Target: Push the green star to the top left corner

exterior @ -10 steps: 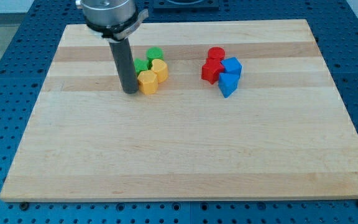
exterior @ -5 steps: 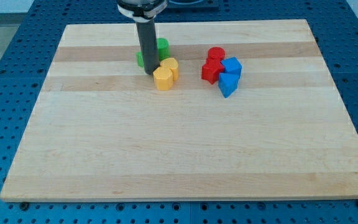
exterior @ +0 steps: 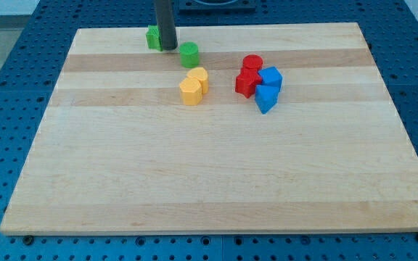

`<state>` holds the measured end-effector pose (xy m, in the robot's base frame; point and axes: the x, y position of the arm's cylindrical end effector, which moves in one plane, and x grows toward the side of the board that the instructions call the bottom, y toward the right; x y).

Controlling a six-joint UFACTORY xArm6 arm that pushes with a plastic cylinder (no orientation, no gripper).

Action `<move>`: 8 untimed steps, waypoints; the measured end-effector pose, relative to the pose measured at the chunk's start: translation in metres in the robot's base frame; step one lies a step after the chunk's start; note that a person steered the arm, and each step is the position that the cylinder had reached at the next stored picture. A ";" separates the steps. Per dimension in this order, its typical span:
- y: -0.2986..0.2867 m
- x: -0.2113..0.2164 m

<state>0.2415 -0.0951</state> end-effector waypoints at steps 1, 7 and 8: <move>0.011 -0.017; -0.002 -0.022; 0.001 -0.006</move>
<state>0.2354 -0.0943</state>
